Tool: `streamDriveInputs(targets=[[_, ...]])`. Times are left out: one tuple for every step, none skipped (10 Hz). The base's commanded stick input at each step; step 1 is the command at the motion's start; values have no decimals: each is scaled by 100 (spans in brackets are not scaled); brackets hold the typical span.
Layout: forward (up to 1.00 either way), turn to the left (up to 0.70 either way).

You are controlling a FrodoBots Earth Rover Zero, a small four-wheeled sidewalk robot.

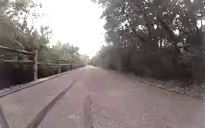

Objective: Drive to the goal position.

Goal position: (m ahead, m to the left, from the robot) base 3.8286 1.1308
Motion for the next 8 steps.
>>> streamDriveInputs(targets=[[7, 0], [7, 0], [7, 0], [7, 0], [7, 0], [7, 0], [7, 0], [7, 0]])
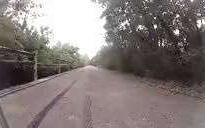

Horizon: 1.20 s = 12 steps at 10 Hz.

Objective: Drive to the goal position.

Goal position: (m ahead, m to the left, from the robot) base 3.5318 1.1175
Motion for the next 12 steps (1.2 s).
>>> streamDriveInputs(targets=[[7, 0], [7, 0], [7, 0], [7, 0], [7, 0], [7, 0], [7, 0], [7, 0], [7, 0], [7, 0], [7, 0], [7, 0]])
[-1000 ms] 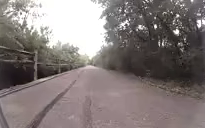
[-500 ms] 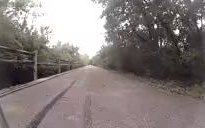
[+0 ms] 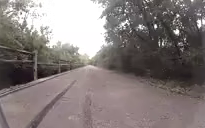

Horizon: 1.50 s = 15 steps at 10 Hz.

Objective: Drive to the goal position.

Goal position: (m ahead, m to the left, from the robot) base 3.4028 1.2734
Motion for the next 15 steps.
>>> streamDriveInputs(targets=[[7, 0], [7, 0], [7, 0], [7, 0], [7, 0], [7, 0], [7, 0], [7, 0], [7, 0], [7, 0], [7, 0], [7, 0], [7, 0], [7, 0], [7, 0]])
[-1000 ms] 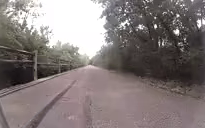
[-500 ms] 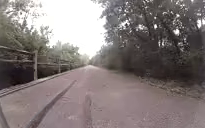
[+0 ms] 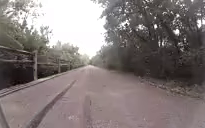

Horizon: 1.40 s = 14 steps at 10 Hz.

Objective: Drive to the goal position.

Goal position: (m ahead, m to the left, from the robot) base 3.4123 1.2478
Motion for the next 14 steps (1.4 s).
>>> streamDriveInputs(targets=[[7, 0], [7, 0], [7, 0], [7, 0], [7, 0], [7, 0], [7, 0], [7, 0], [7, 0], [7, 0], [7, 0], [7, 0], [7, 0], [7, 0]])
